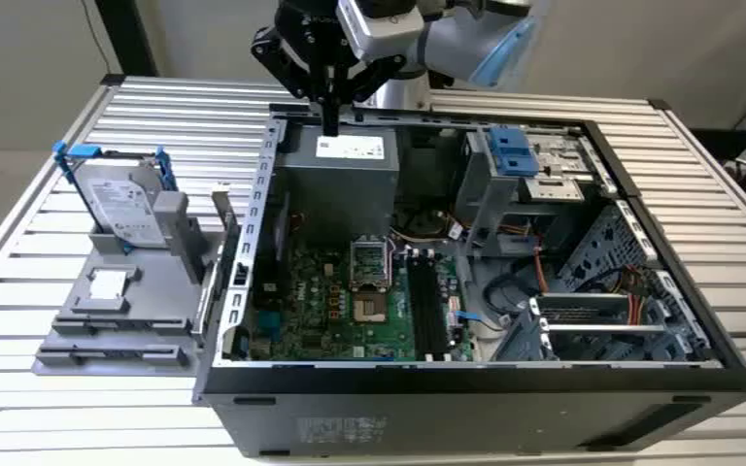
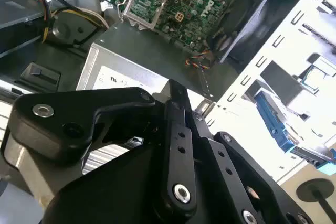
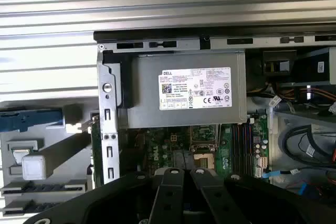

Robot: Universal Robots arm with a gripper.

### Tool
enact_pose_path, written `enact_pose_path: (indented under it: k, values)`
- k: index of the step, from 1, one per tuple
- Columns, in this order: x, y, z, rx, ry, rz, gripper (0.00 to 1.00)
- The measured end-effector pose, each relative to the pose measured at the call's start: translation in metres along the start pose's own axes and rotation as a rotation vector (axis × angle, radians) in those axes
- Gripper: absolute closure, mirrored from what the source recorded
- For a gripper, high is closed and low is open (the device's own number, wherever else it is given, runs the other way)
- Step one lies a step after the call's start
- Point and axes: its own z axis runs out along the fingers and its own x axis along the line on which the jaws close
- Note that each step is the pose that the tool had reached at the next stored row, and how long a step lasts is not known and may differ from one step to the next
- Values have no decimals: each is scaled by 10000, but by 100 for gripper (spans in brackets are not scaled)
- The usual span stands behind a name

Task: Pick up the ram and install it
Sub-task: 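Reach for the ram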

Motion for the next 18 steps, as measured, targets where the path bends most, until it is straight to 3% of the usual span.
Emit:
enact_pose_path:
  k: [11,18]
  values:
    - [0,0,0,1,1,0,100]
    - [98,-7,-2,0,1,-9,100]
